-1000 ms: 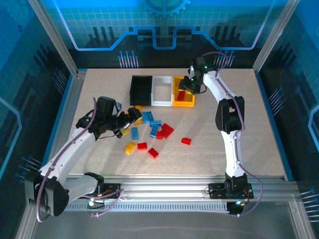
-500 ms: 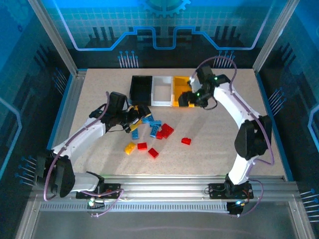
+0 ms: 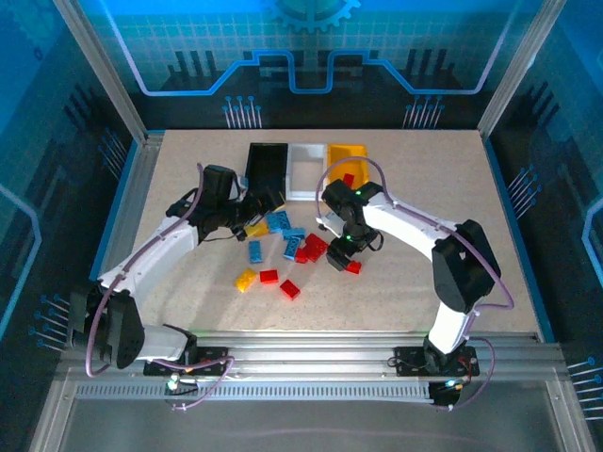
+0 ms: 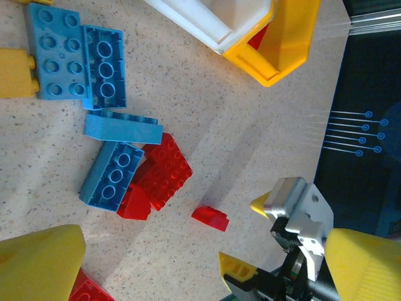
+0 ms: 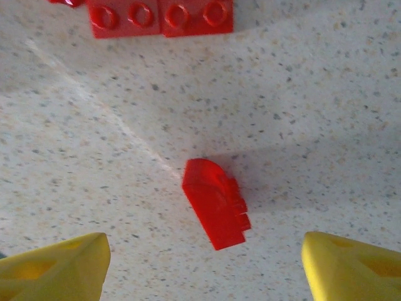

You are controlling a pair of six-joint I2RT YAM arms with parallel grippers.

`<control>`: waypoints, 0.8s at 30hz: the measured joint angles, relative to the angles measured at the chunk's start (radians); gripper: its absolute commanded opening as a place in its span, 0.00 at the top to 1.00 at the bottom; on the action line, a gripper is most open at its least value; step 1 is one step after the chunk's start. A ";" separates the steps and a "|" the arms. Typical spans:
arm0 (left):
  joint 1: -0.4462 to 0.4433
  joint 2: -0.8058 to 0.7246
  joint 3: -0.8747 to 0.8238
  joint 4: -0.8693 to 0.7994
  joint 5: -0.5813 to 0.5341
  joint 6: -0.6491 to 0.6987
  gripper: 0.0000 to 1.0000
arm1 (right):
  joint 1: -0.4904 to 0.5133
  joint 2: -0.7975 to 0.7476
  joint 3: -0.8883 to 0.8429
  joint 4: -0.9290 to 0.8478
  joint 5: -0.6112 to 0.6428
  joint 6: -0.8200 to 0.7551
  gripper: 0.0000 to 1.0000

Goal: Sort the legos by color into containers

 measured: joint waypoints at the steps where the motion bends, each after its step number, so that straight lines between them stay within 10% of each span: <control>1: 0.003 -0.003 -0.001 -0.001 0.001 0.002 0.01 | 0.000 0.008 -0.001 0.000 0.010 -0.002 0.20; 24: 0.038 -0.158 -0.083 -0.045 0.000 0.009 0.01 | -0.004 0.180 -0.031 0.039 0.088 0.031 0.44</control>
